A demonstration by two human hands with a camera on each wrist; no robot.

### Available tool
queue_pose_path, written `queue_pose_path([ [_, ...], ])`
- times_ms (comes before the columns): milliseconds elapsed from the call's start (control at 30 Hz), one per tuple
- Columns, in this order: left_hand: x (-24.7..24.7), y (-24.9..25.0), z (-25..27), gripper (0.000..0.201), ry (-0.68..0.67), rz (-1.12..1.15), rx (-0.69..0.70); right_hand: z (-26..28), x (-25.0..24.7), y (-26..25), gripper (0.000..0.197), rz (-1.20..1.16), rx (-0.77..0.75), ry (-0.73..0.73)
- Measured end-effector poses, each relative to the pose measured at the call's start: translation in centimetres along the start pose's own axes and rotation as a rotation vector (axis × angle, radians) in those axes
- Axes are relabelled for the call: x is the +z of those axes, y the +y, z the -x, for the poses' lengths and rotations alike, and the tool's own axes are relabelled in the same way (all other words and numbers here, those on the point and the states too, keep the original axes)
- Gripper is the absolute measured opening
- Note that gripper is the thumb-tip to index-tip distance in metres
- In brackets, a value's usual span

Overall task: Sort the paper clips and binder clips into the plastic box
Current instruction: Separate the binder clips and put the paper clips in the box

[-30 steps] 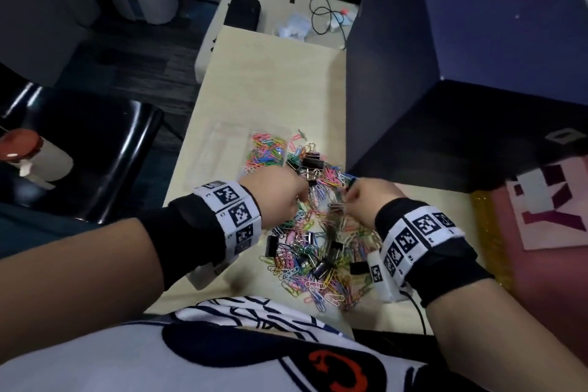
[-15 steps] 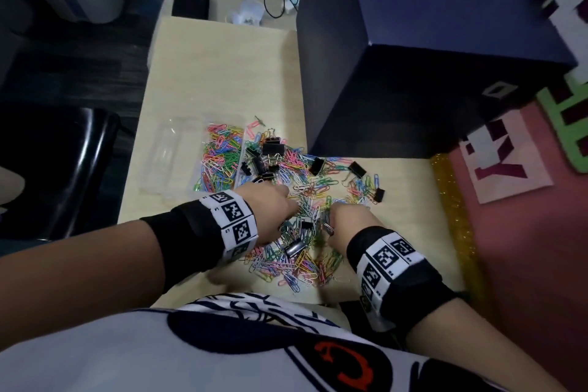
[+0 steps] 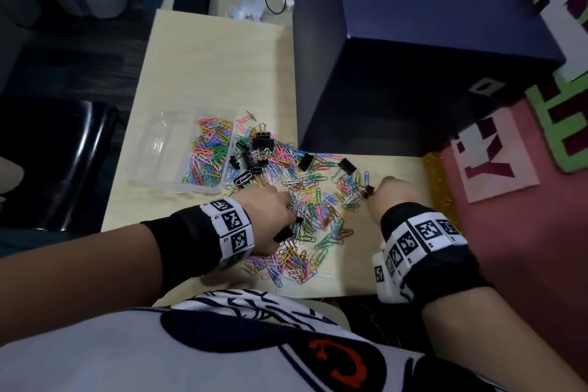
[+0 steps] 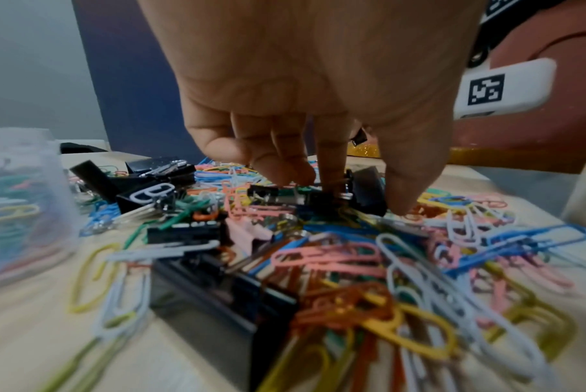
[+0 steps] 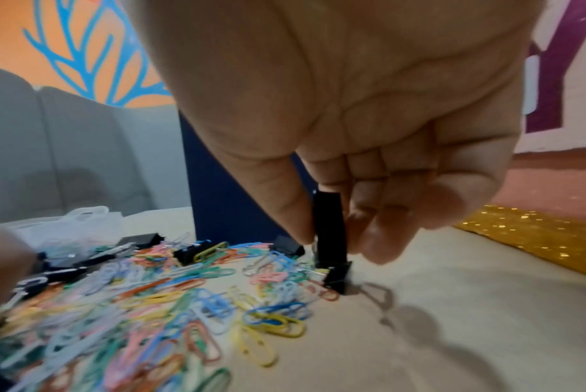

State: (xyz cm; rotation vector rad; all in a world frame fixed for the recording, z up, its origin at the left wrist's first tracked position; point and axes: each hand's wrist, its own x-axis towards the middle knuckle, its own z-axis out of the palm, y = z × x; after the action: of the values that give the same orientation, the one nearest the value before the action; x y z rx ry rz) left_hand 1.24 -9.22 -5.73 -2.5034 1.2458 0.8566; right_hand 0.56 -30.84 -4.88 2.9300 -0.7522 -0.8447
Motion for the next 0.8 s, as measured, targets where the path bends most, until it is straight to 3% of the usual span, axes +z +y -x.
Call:
queue_pose_path([
  [100, -0.2, 0.0, -0.1, 0.046, 0.005, 0.003, -0.018, -0.1, 0.6, 1.2, 0.037, -0.071, 0.088, 0.088],
  [200, -0.5, -0.2, -0.1, 0.046, 0.024, 0.031, -0.044, -0.5, 1.7, 1.6, 0.033, -0.059, 0.009, 0.224],
  [533, -1.5, -0.7, -0.6, 0.030, 0.045, 0.151, -0.102, -1.5, 3.6, 1.9, 0.029, -0.167, -0.215, 0.215],
  [700, -2.1, -0.5, -0.8, 0.028, 0.148, 0.165, -0.124, -1.8, 3.1, 2.5, 0.033, -0.246, -0.129, 0.313],
  [800, -2.4, -0.4, -1.1, 0.026, 0.199, 0.184, -0.132, -1.8, 3.2, 3.0, 0.033, -0.342, -0.100, 0.459],
])
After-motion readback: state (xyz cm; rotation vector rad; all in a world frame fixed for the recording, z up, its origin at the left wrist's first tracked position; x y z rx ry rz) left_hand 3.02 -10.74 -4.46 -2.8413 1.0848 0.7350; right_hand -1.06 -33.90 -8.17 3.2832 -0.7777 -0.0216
